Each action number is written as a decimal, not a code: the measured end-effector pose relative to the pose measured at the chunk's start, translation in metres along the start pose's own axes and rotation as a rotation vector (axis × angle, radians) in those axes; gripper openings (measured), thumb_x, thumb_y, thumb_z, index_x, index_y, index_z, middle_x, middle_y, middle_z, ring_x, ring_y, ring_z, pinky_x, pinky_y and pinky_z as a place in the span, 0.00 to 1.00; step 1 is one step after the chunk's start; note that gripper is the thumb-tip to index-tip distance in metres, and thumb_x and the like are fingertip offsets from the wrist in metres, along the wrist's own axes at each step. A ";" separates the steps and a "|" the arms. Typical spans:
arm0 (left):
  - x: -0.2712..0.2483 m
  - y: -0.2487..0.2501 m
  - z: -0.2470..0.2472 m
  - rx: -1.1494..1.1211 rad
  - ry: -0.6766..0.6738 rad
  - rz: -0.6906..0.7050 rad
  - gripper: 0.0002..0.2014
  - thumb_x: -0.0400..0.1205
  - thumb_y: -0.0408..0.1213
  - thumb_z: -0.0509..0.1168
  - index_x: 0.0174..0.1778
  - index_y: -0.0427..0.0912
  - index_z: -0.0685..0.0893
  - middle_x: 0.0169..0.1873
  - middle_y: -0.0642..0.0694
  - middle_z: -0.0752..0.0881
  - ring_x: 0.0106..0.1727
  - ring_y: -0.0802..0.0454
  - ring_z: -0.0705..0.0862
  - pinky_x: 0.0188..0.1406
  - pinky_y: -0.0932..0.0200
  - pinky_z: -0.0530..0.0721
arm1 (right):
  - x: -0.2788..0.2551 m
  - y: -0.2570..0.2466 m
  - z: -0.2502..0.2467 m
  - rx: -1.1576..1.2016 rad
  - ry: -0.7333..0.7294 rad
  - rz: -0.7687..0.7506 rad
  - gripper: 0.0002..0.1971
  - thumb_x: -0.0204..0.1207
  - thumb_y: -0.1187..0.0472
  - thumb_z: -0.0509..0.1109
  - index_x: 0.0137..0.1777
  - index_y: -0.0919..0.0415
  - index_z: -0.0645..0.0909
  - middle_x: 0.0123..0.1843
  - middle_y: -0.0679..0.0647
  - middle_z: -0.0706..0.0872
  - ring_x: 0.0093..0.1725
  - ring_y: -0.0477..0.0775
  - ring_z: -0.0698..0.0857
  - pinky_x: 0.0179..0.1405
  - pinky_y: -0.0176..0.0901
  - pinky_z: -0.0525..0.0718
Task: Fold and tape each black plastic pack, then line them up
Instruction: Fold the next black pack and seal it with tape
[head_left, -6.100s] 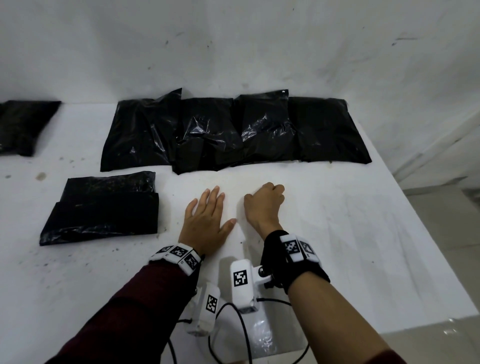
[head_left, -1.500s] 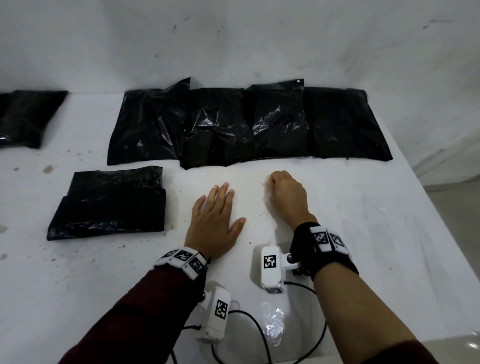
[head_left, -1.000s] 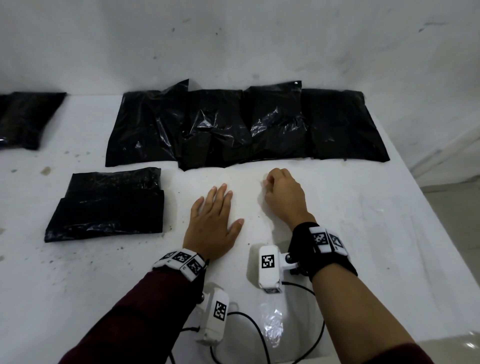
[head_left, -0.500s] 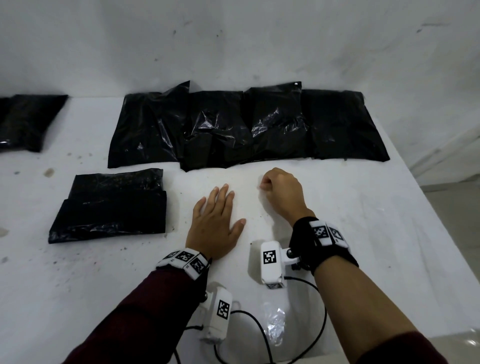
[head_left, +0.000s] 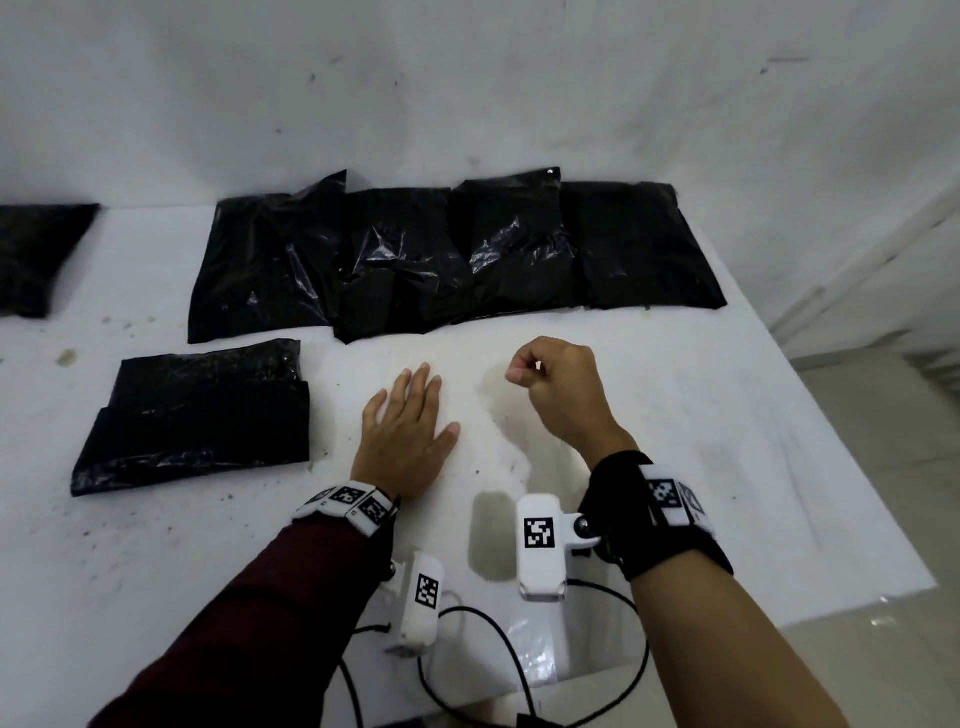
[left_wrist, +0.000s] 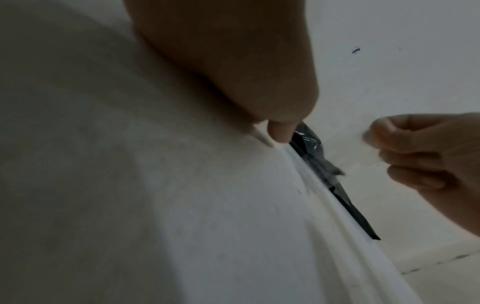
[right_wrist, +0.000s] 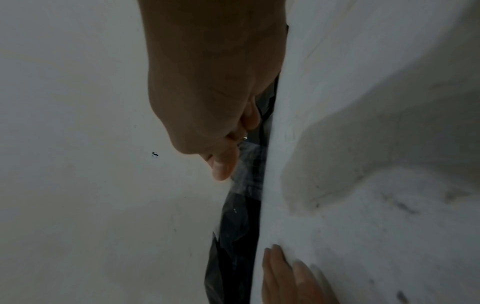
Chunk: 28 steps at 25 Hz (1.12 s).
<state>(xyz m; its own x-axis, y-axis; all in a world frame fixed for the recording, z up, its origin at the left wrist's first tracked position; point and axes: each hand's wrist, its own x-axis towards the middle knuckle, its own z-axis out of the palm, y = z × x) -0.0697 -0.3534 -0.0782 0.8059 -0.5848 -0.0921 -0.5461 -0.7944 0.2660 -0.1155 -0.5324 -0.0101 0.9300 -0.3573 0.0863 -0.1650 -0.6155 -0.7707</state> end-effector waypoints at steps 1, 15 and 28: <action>0.001 0.000 -0.003 0.000 -0.049 -0.011 0.48 0.68 0.65 0.27 0.82 0.42 0.52 0.83 0.46 0.48 0.83 0.49 0.46 0.78 0.48 0.45 | -0.004 -0.005 -0.004 0.007 0.002 0.003 0.08 0.71 0.75 0.70 0.35 0.64 0.82 0.32 0.42 0.80 0.30 0.37 0.75 0.34 0.35 0.71; -0.077 0.071 -0.008 -1.088 -0.023 -0.062 0.06 0.76 0.26 0.69 0.43 0.40 0.89 0.40 0.49 0.89 0.41 0.66 0.84 0.52 0.64 0.76 | -0.061 -0.079 -0.071 -0.002 -0.004 -0.151 0.10 0.68 0.71 0.74 0.29 0.58 0.81 0.25 0.41 0.79 0.23 0.35 0.76 0.28 0.29 0.71; -0.117 0.091 -0.084 -1.188 -0.157 0.149 0.09 0.76 0.20 0.64 0.48 0.27 0.88 0.45 0.32 0.89 0.49 0.48 0.87 0.57 0.54 0.83 | -0.075 -0.133 -0.112 0.186 0.086 -0.300 0.17 0.66 0.74 0.75 0.24 0.55 0.77 0.15 0.38 0.77 0.17 0.36 0.74 0.21 0.23 0.69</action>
<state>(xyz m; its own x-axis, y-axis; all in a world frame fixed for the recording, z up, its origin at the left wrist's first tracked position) -0.1943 -0.3440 0.0377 0.6708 -0.7374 -0.0790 -0.0135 -0.1187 0.9928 -0.2007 -0.5029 0.1565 0.8954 -0.2430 0.3730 0.1811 -0.5665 -0.8039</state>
